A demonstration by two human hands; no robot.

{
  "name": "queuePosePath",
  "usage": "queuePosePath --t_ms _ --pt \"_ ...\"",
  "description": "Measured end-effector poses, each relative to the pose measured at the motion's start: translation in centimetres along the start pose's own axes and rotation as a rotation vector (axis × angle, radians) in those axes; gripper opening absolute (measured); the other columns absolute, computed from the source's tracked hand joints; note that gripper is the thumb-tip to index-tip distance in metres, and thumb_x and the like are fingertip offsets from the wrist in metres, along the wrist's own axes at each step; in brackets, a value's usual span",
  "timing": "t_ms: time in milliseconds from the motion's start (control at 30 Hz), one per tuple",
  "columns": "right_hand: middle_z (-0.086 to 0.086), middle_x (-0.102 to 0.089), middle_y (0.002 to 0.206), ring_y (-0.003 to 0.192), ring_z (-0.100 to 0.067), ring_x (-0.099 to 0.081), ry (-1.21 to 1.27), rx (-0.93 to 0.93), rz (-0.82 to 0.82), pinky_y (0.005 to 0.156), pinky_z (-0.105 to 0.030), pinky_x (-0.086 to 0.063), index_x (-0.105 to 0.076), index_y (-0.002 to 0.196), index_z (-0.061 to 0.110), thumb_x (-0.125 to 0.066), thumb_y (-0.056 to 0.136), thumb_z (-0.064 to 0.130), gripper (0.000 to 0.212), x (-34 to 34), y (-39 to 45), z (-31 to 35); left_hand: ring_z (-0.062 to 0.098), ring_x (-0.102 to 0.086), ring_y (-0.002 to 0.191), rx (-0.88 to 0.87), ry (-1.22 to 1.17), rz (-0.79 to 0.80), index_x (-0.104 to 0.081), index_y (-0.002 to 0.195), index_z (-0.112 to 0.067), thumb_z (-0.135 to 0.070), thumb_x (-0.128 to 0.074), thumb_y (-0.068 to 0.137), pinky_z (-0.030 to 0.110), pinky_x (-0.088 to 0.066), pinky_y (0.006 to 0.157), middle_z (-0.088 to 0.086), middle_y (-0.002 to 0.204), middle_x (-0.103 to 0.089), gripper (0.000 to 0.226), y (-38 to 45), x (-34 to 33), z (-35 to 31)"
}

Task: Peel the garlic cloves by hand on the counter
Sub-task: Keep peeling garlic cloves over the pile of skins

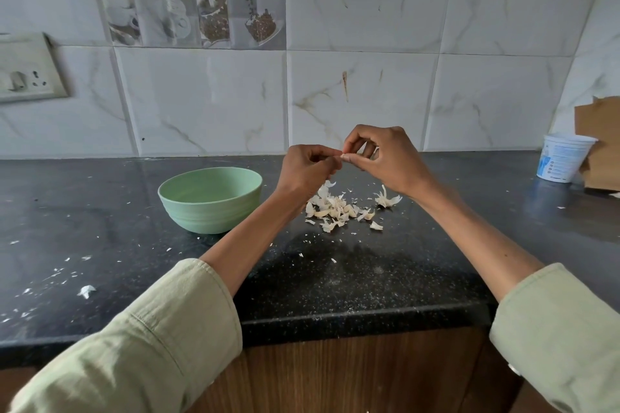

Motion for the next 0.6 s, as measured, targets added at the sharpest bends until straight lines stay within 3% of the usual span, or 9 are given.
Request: queuePosePath --t_ms 167,267,433,600 --pt "0.011 -0.076 0.085 0.066 -0.01 -0.072 -0.014 -0.008 0.018 0.071 -0.033 -0.062 -0.075 0.093 0.018 -0.087 0.087 0.018 0.014 -0.04 0.07 -0.07 0.006 -0.068 0.071 -0.057 0.092 -0.02 -0.082 0.094 -0.019 -0.017 -0.075 0.097 0.029 -0.06 0.074 0.003 0.083 -0.079 0.008 -0.19 -0.04 -0.34" --pt "0.009 -0.075 0.084 0.068 -0.011 -0.071 -0.016 -0.011 0.026 0.072 -0.034 -0.062 -0.074 0.092 0.017 -0.088 0.087 0.02 0.015 -0.21 0.08 -0.24 0.0 -0.065 0.065 -0.104 0.163 -0.024 -0.082 0.096 -0.017 -0.018 -0.076 0.097 0.019 -0.053 0.064 -0.003 0.079 -0.077 0.006 -0.24 -0.05 -0.6" --pt "0.005 -0.076 0.082 0.072 -0.015 -0.074 0.025 -0.026 0.048 0.072 -0.038 -0.062 -0.075 0.093 0.015 -0.087 0.088 0.019 0.014 -0.44 0.05 -0.33 -0.006 -0.063 0.06 -0.117 0.189 -0.036 -0.083 0.098 -0.013 -0.016 -0.077 0.096 0.012 -0.047 0.06 -0.004 0.078 -0.077 0.007 -0.27 0.11 -0.65" --pt "0.001 -0.076 0.079 0.073 -0.018 -0.075 0.075 -0.049 0.06 0.068 -0.038 -0.063 -0.074 0.094 0.011 -0.081 0.092 0.011 0.007 -0.44 -0.07 -0.44 -0.001 -0.065 0.066 -0.096 0.101 -0.046 -0.083 0.09 -0.018 -0.015 -0.079 0.094 0.016 -0.053 0.063 0.0 0.079 -0.078 0.006 -0.54 0.13 -0.89"
Point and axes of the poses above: each hand's wrist, its own y-axis towards the middle knuckle, its own x-axis out of the back of the hand, z = x × y, the point moved 3 cm from there along y, towards the middle knuckle
